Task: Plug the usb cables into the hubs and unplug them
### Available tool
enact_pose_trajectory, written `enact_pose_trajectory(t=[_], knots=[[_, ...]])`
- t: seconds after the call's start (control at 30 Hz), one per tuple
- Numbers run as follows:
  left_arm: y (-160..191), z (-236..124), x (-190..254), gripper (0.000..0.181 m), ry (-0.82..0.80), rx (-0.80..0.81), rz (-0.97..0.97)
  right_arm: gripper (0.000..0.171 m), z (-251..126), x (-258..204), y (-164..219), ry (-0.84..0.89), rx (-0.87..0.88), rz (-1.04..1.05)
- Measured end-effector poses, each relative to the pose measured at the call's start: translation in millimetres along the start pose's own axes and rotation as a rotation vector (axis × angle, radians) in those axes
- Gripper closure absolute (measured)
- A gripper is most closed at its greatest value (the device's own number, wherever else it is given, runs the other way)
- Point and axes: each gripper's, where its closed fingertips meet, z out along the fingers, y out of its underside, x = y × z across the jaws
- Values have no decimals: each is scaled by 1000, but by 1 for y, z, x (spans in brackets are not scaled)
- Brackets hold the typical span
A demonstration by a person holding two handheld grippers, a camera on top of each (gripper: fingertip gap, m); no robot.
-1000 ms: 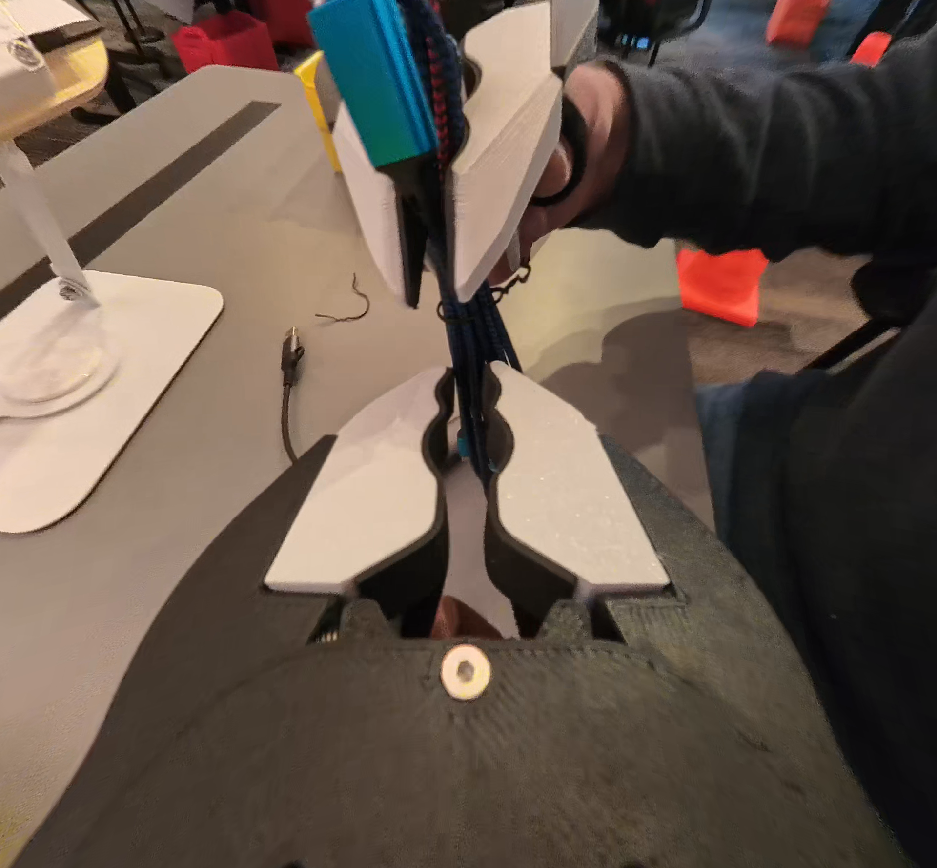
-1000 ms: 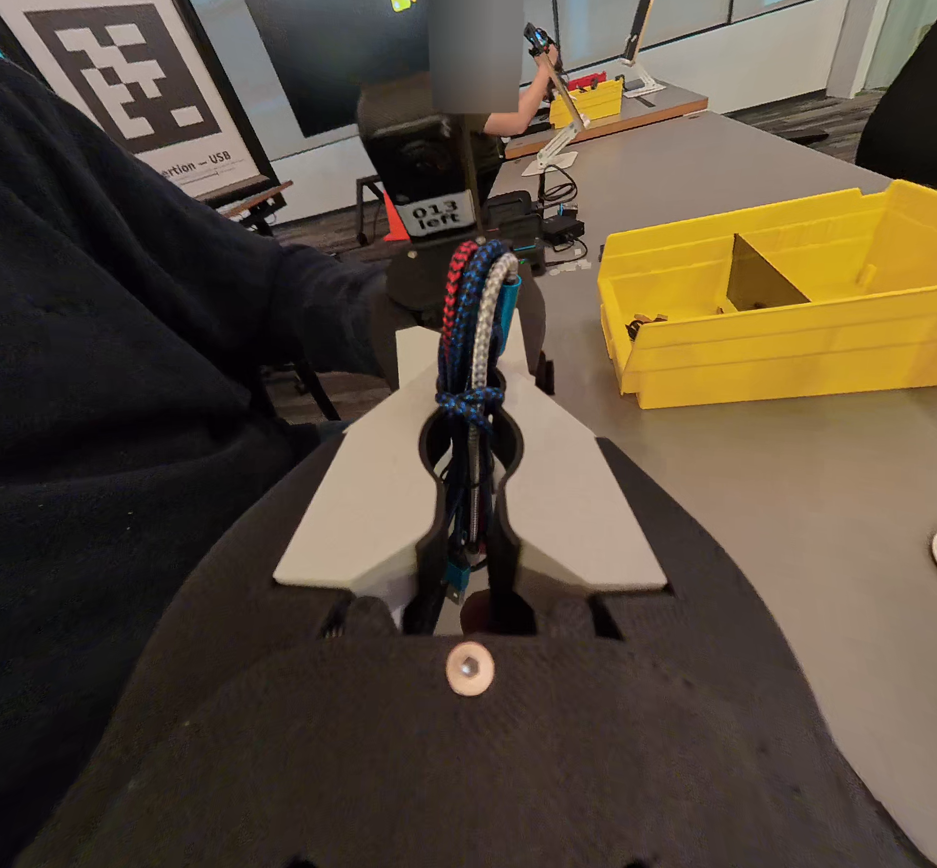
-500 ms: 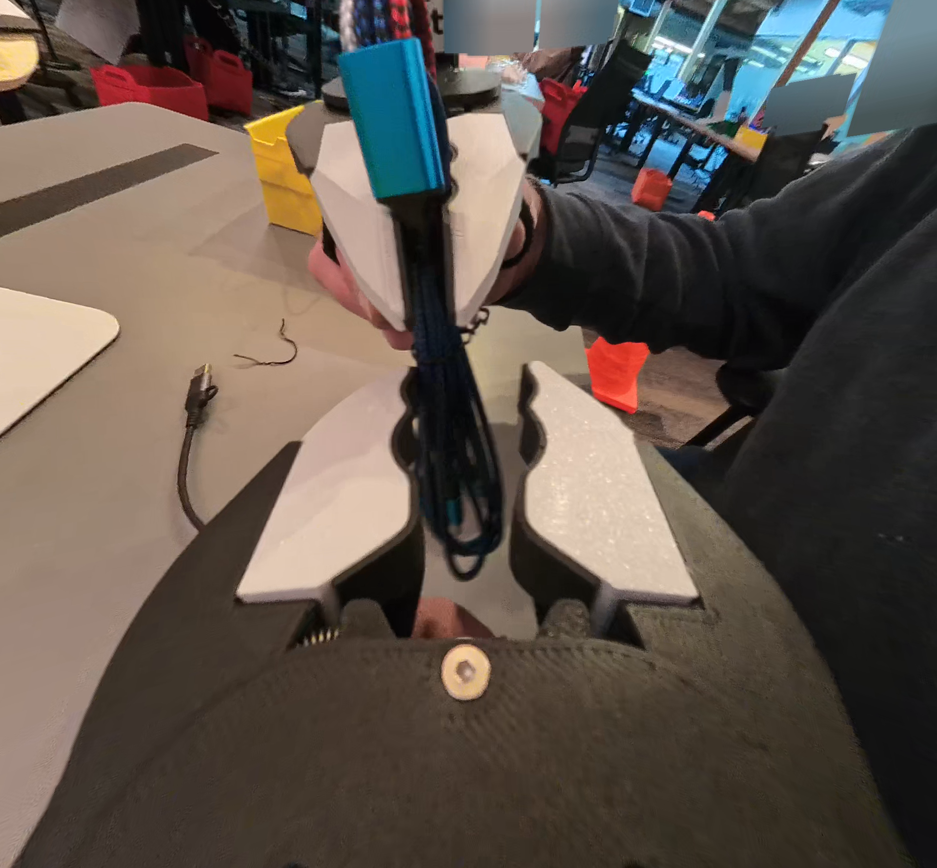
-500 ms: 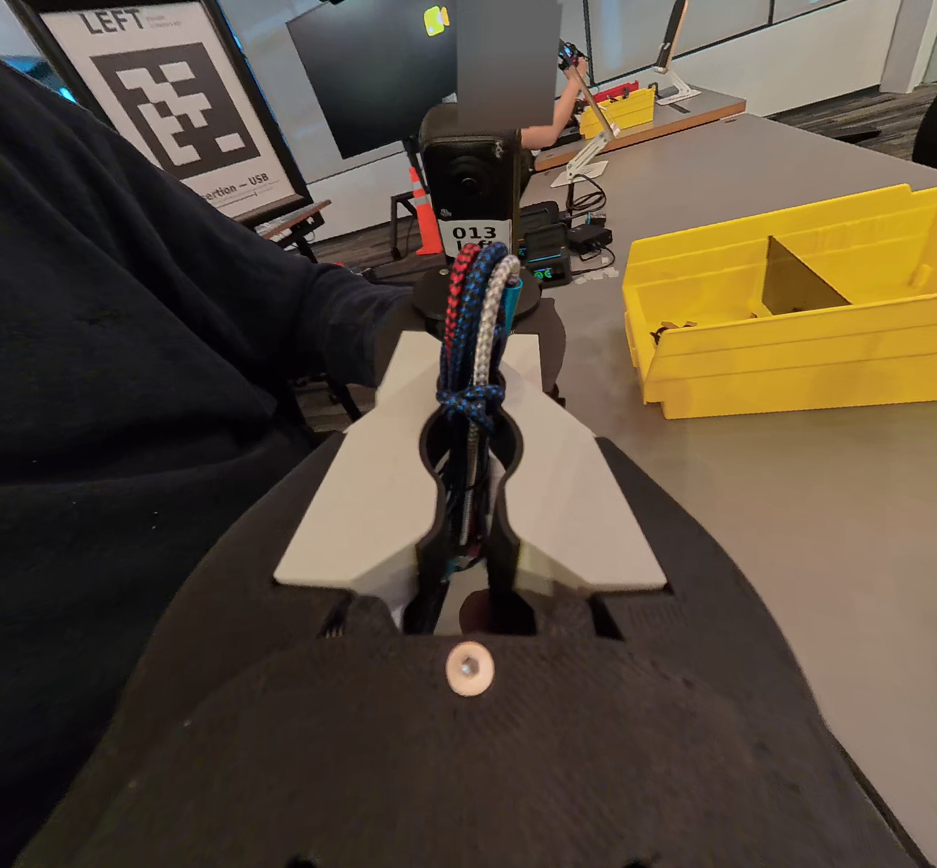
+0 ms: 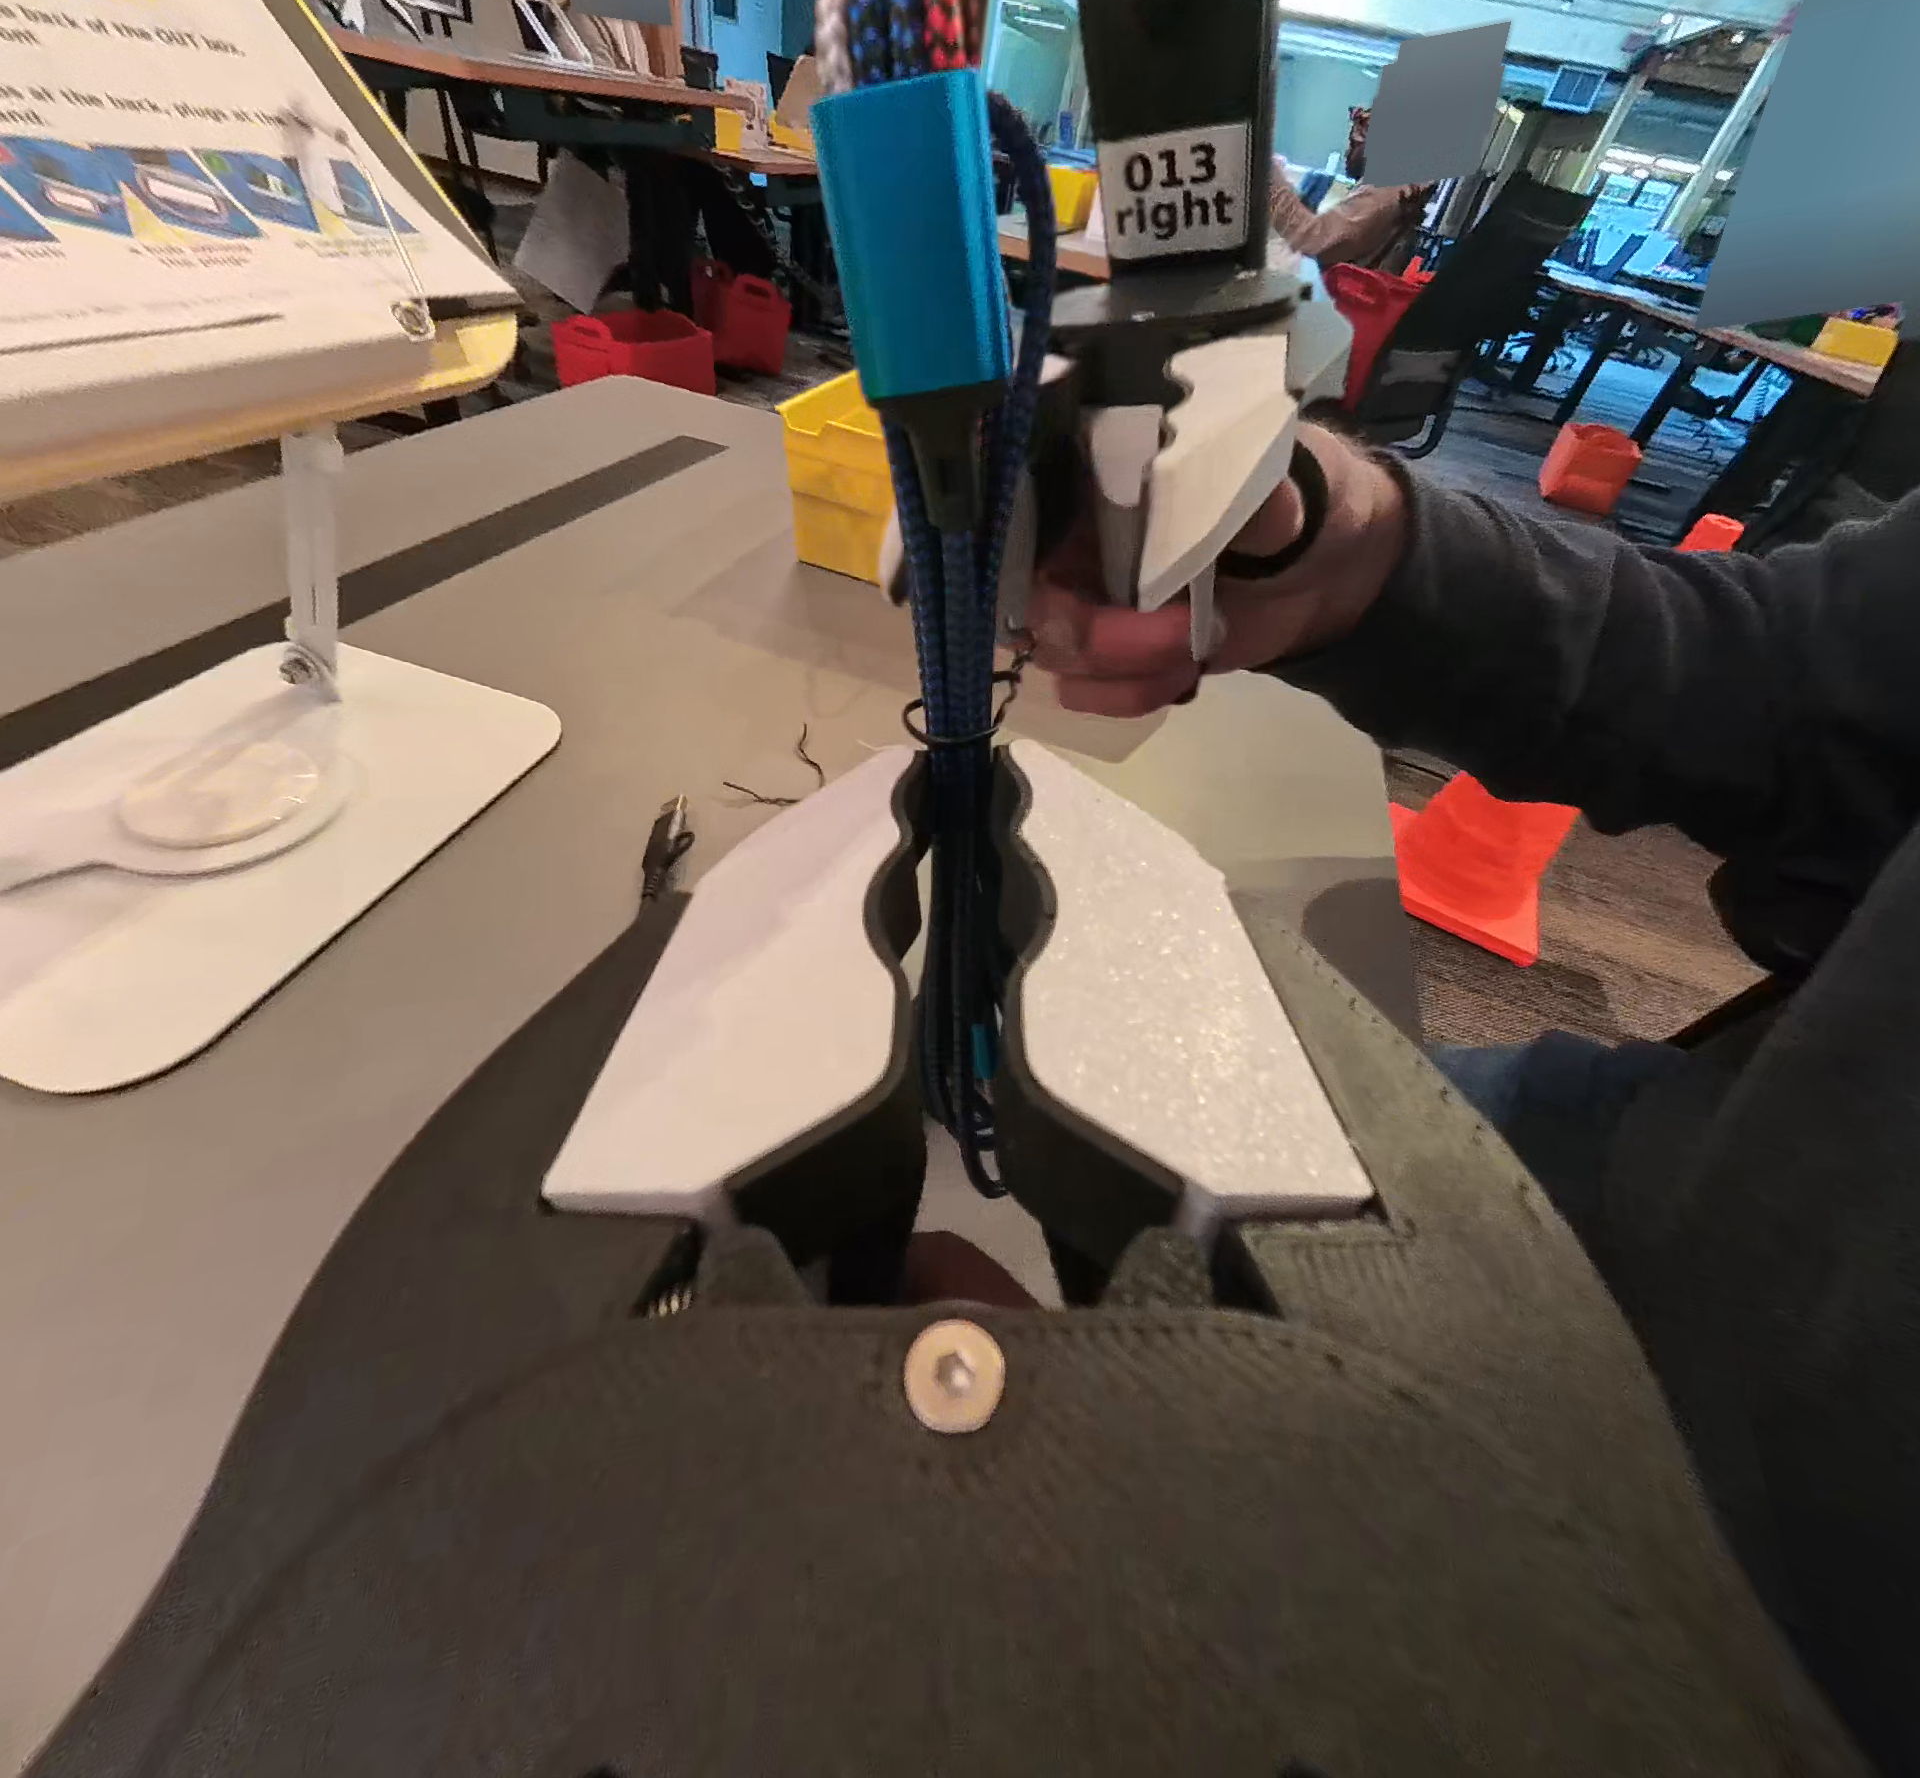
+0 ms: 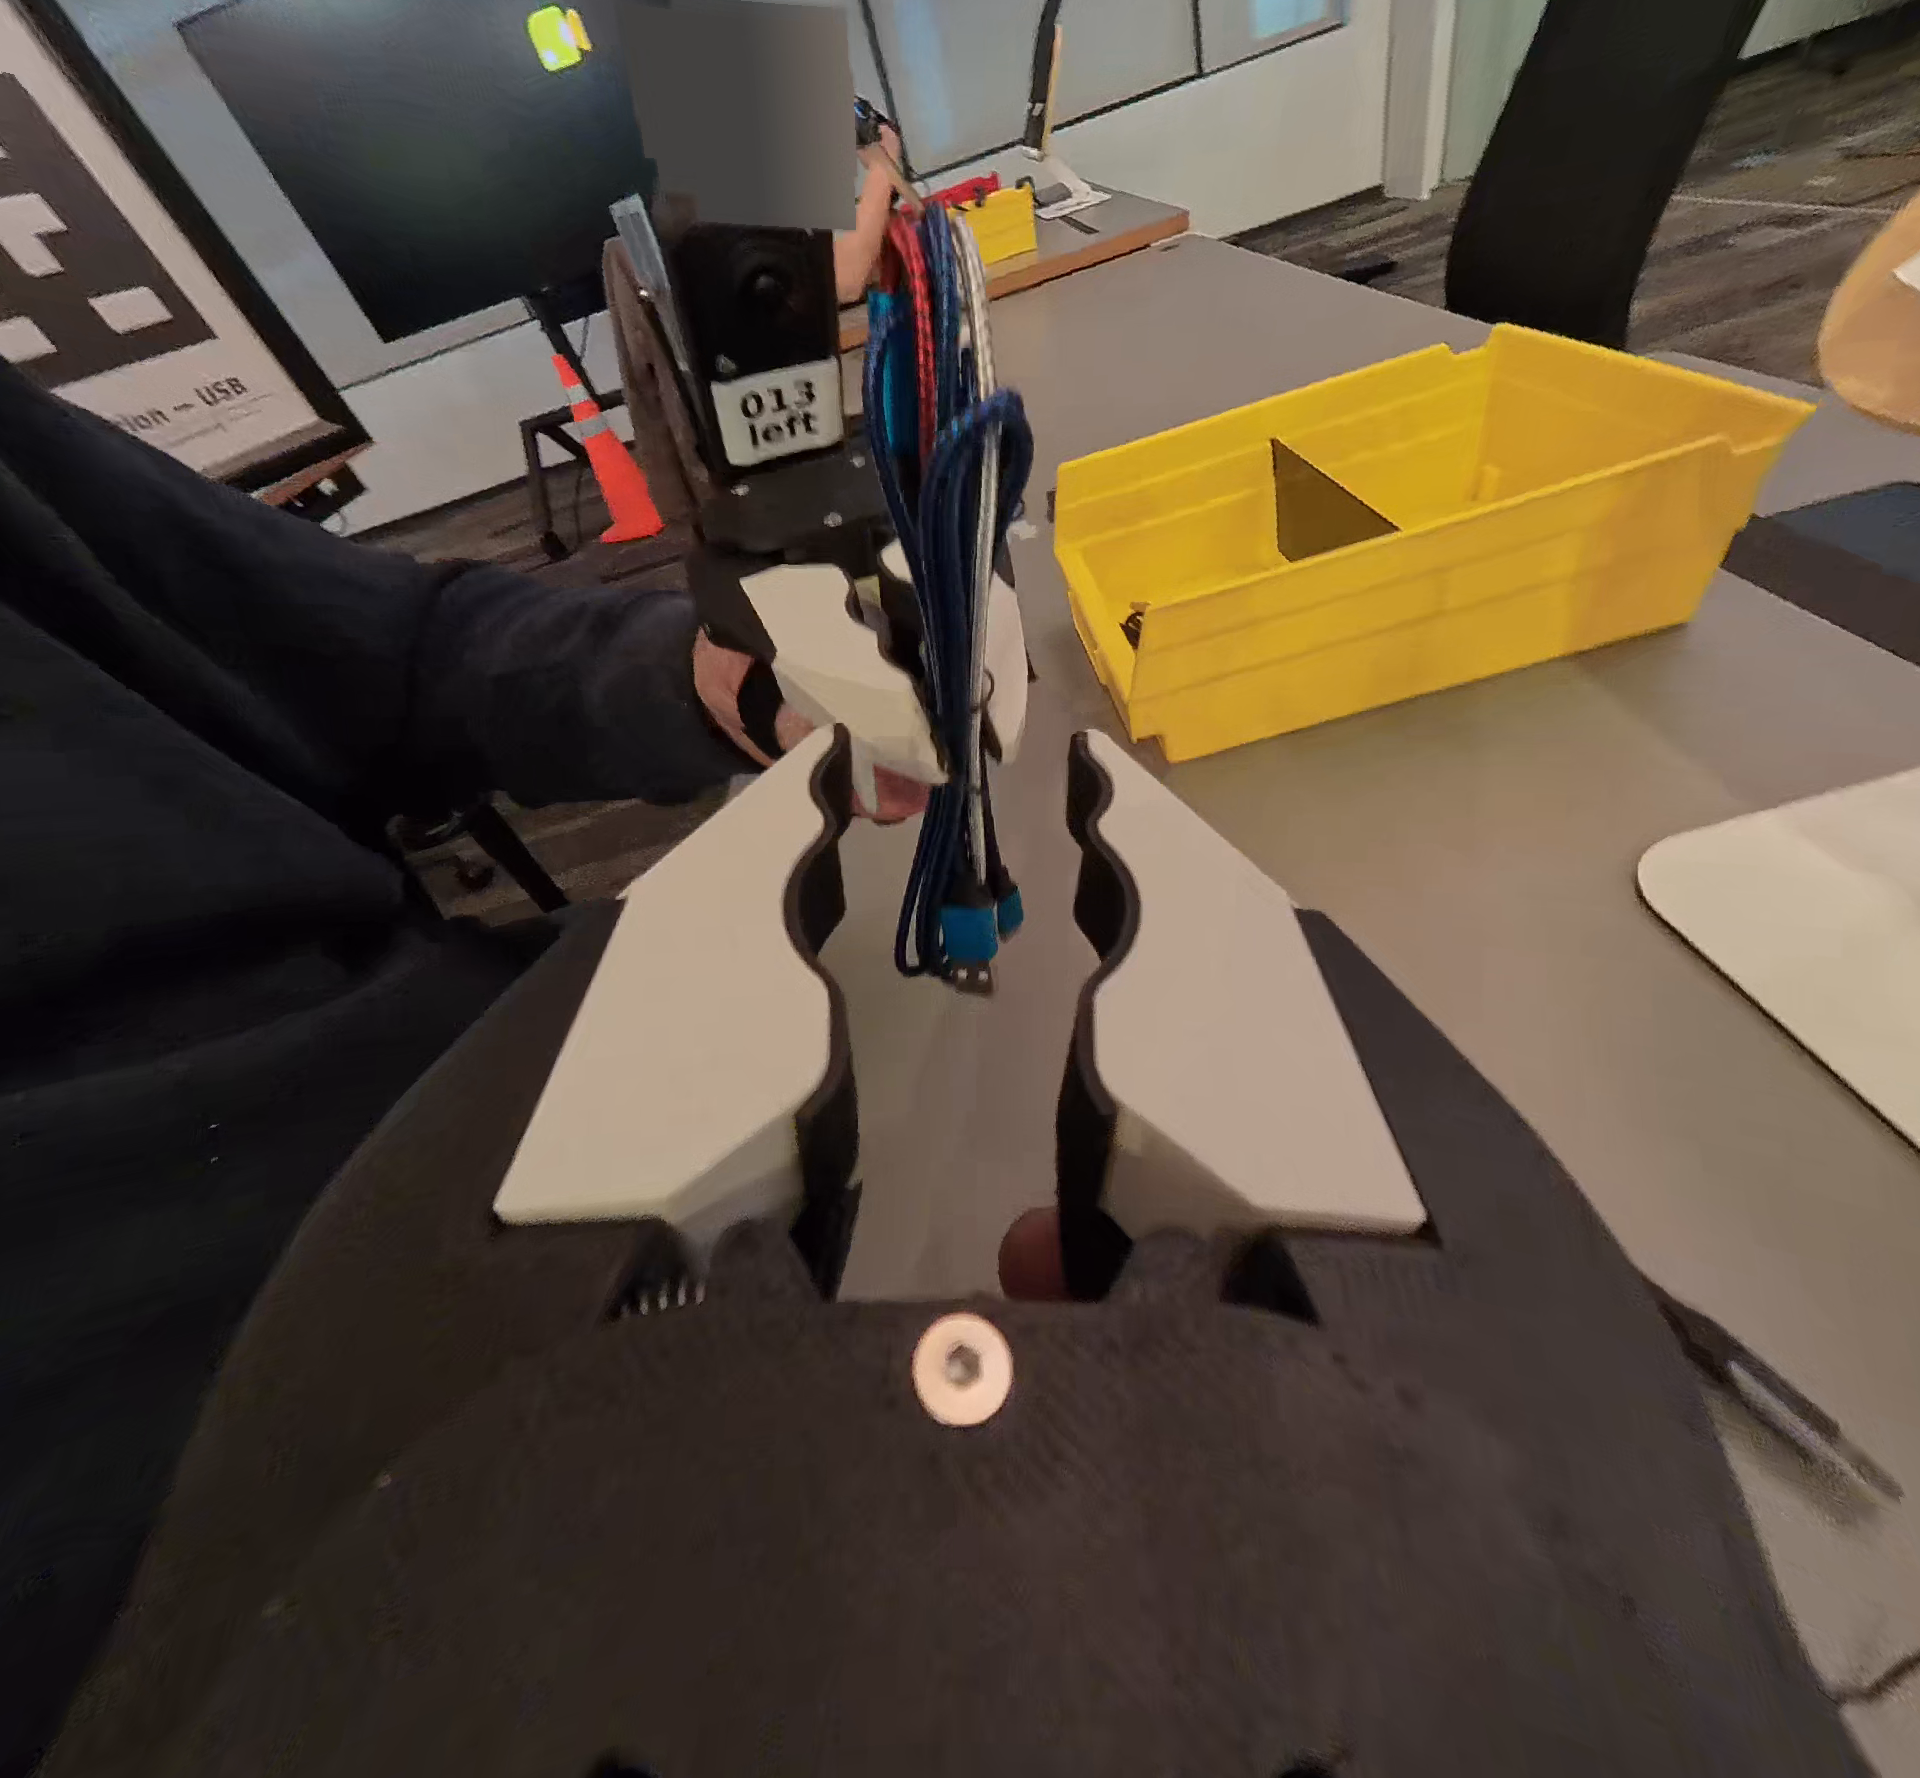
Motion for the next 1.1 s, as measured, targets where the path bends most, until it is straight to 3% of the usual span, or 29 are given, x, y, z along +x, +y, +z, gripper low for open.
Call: enact_pose_trajectory(t=[0.37,0.6,0.77,0.9,1.07,1.1], knots=[[-7,0,5,171,-3,-21,69,165,6,-11,6,-7,52,0],[-4,-1,6,171,17,-59,65,170,8,-18,3,-46,73,-8],[-1,-2,10,171,68,-92,1,171,9,-22,5,4,12,-177],[2,-2,12,171,122,-128,-105,171,10,-19,11,165,-186,-596],[3,-1,16,171,205,-123,-288,171,8,-17,9,408,-578,-1529],[1,-2,17,171,222,-110,-317,171,9,-19,6,437,-600,-1639]])
